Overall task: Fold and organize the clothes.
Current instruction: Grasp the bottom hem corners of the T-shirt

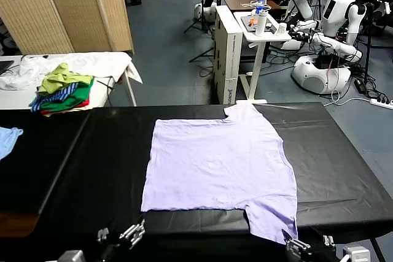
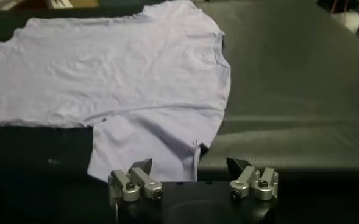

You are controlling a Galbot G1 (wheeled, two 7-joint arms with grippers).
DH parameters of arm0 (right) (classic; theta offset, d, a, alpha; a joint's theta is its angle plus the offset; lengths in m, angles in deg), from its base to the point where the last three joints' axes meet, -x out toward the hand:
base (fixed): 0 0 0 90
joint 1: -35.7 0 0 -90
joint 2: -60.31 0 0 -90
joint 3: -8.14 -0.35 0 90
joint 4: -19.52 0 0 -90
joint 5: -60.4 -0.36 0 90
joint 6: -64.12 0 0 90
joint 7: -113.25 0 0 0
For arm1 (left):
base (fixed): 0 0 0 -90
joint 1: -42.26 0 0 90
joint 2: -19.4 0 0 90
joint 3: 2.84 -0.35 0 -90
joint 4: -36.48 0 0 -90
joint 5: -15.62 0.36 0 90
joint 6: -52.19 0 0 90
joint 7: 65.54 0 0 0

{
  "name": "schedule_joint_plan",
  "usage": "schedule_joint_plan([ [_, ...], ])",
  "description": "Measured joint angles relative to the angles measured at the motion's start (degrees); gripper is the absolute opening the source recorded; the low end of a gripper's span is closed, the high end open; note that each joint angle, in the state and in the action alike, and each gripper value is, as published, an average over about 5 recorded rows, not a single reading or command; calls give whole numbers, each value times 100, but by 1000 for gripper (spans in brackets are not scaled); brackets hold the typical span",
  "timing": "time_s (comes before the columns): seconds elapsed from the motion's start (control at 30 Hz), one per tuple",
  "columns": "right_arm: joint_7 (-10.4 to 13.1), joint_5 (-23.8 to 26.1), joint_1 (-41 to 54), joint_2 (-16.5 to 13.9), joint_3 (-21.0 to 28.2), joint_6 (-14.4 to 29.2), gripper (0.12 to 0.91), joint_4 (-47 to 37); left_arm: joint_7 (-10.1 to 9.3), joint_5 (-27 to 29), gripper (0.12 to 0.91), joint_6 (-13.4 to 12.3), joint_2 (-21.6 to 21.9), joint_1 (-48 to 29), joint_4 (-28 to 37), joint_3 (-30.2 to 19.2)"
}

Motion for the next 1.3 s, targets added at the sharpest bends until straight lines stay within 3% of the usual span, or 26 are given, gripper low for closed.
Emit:
schedule_joint_plan([
  [0.47, 28, 168, 258, 127, 361, 36, 899, -237, 25, 110, 907, -126, -255, -502, 665, -158],
  [0.57, 23, 169, 256, 128, 371, 37, 828, -264, 36, 141, 907, -147, -298, -574, 781, -200],
  [0.7, 12, 169, 232, 128, 365, 43, 671, -267, 40, 158, 891, -166, -316, -643, 874, -219],
  [0.8, 8, 169, 228, 127, 355, 42, 525, -247, 37, 163, 787, -172, -321, -659, 902, -223],
  [0.93, 6, 172, 199, 112, 315, 39, 340, -182, 41, 164, 537, -174, -331, -659, 920, -238],
  [1.13, 19, 172, 123, 98, 246, 38, 249, -64, 40, 170, 211, -163, -328, -601, 885, -235],
  [1.3, 70, 168, 13, 88, 179, 37, 158, 53, 28, 165, 146, -150, -323, -513, 779, -239],
])
